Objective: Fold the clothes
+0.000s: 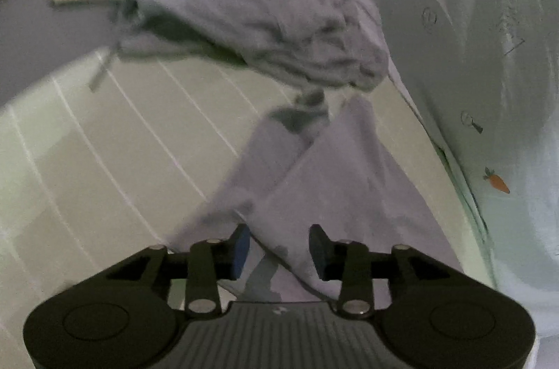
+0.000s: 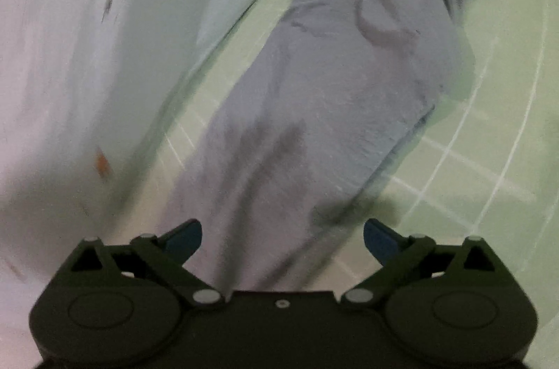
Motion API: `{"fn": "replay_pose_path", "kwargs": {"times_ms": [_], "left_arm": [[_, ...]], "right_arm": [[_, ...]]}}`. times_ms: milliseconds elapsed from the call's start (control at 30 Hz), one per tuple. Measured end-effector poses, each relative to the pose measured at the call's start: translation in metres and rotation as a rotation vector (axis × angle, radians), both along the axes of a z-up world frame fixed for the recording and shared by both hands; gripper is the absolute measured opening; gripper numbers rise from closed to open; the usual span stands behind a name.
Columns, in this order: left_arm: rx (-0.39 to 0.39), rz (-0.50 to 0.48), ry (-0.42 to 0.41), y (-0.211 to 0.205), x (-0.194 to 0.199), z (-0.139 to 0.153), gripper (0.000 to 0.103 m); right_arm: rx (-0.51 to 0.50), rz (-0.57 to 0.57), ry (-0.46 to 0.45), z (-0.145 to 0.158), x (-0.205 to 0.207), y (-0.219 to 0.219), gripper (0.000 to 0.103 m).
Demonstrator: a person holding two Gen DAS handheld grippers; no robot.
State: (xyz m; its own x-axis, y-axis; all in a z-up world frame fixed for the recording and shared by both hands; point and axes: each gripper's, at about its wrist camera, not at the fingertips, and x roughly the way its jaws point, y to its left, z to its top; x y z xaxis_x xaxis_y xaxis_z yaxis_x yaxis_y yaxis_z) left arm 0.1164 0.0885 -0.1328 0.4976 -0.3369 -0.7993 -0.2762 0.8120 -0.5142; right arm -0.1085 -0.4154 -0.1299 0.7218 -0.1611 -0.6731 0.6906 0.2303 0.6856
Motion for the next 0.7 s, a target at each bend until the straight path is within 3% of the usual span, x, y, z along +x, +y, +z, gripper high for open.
{"fn": "replay_pose_path", "kwargs": {"times_ms": [200,333,533,700], "left_arm": [[-0.029,0.013,0.046,-0.012,0.015,-0.014,0.040],[-0.002,0.020,0.040,-0.013,0.021,-0.015,0.040],[0.013,0.024,0.051,-0.015,0.029,-0.020,0.040],[0.025,0.017,0.055,-0.017,0.031,-0.020,0.040]], "right_arm": [[0.286,-0.175,-0.187,-0.038,-0.012,-0.016,0.099],[0.331,-0.155,-0.248,-0.044,-0.004,-0.014,0.096],[0.352,-0.126,-0.251,-0.048,0.015,-0.015,0.083],[0.358,-0.115,-0.163,-0.048,0.020,-0.017,0.082]]}}
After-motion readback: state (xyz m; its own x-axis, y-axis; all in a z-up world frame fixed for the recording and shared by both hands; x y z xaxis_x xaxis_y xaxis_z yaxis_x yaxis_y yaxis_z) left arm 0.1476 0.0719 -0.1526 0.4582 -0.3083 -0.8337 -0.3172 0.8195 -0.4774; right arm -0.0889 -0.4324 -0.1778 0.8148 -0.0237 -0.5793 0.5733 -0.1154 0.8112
